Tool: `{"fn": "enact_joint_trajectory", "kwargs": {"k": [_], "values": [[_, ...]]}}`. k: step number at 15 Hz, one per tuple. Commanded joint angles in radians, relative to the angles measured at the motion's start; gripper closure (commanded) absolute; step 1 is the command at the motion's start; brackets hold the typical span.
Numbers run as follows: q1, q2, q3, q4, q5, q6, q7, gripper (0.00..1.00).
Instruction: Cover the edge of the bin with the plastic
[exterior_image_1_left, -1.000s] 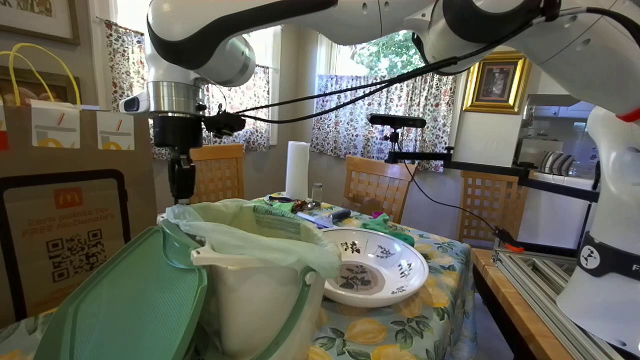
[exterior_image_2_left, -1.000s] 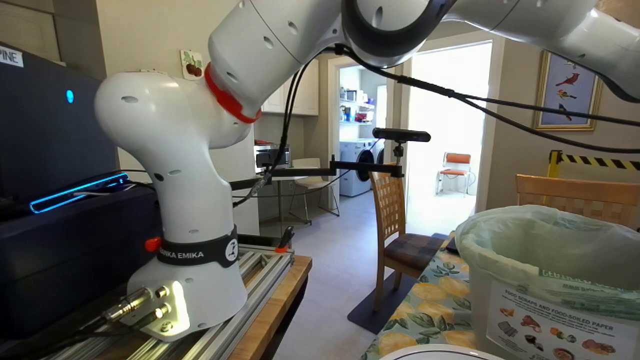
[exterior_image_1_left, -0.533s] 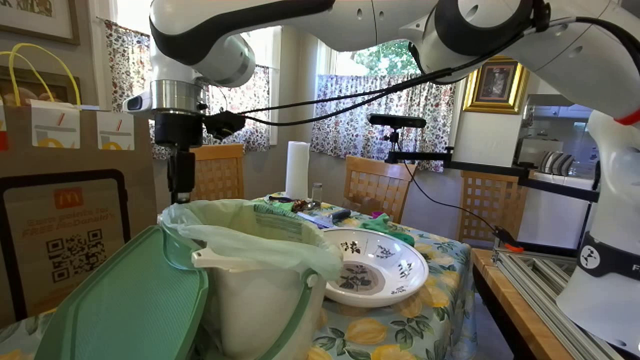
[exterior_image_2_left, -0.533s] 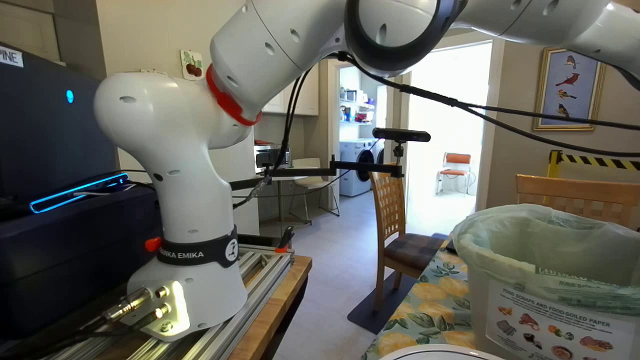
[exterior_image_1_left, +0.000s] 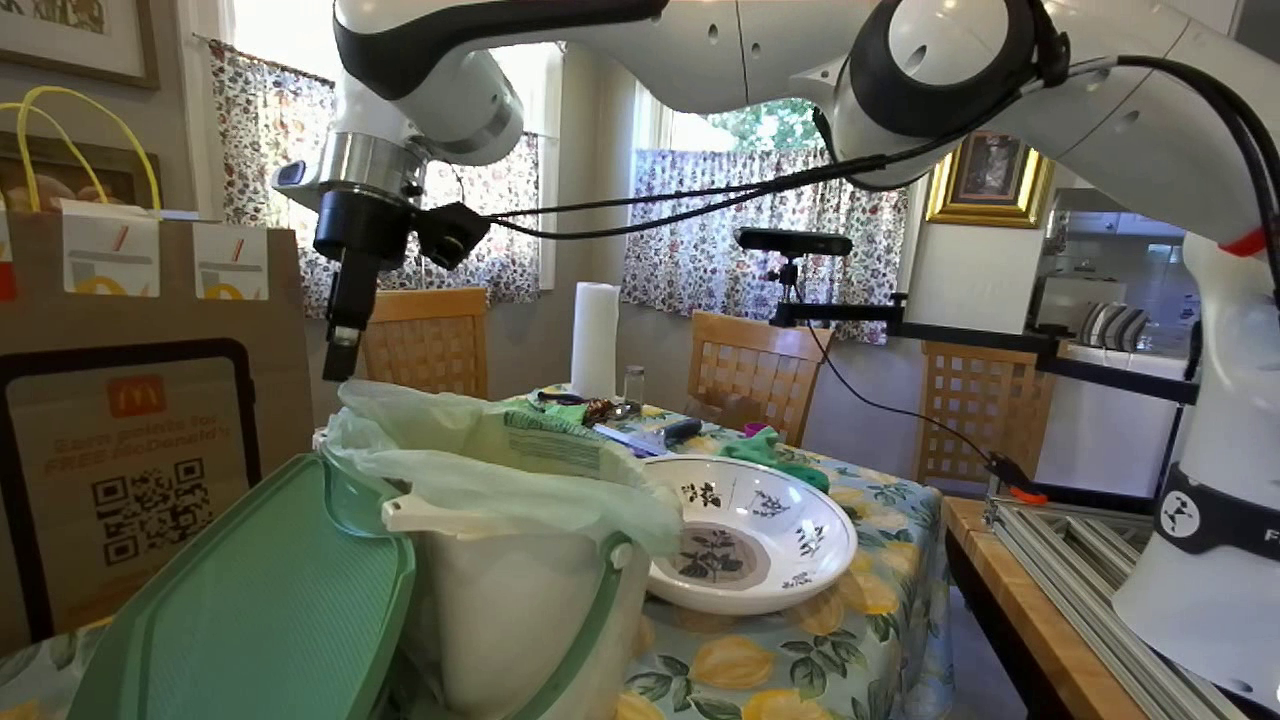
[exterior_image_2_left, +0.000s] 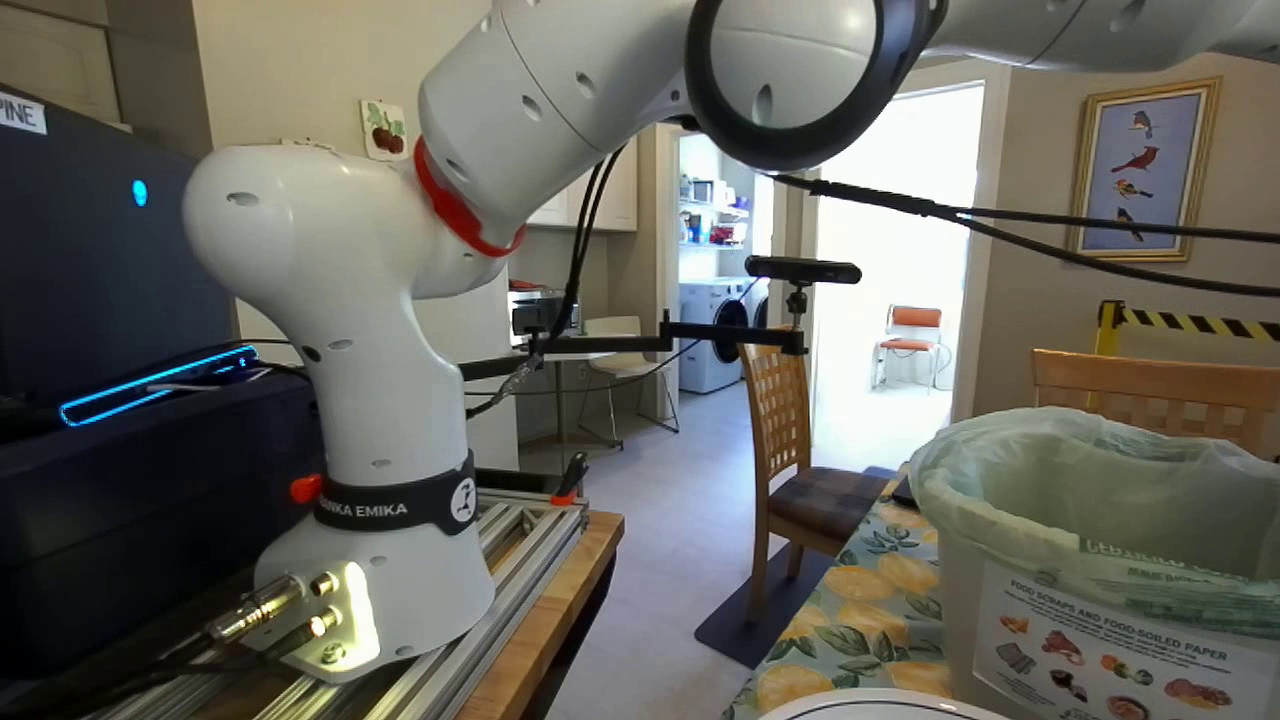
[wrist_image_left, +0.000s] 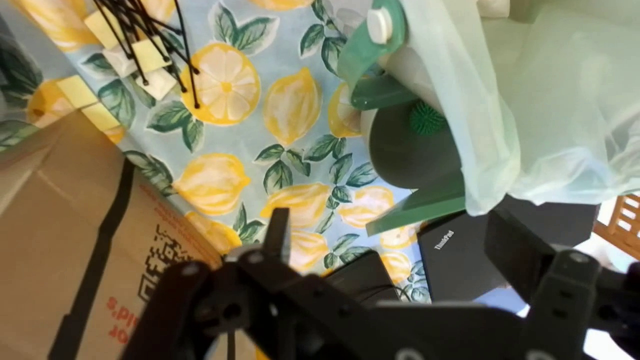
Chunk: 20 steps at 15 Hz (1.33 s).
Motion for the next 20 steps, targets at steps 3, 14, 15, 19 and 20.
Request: {"fn": "enact_joint_trajectory", "kwargs": {"k": [3,14,15,19,20], "values": [[-0.016,0.03,0.024,0.084,0.042,-0.021,-0.015,0.0],[-0.003,-0.237,0.016,-0.077,-0.011,-0.199,-0.15,0.0],[-0.004,-0.265,0.012,-0.098,-0.013,-0.187,-0.148,0.0],[0.0,-0.362,-0.004,-0.199,-0.034,-0.157,-0.174,0.0],[0.002,-0.381,-0.008,-0.225,-0.046,-0.153,-0.174,0.0]]}}
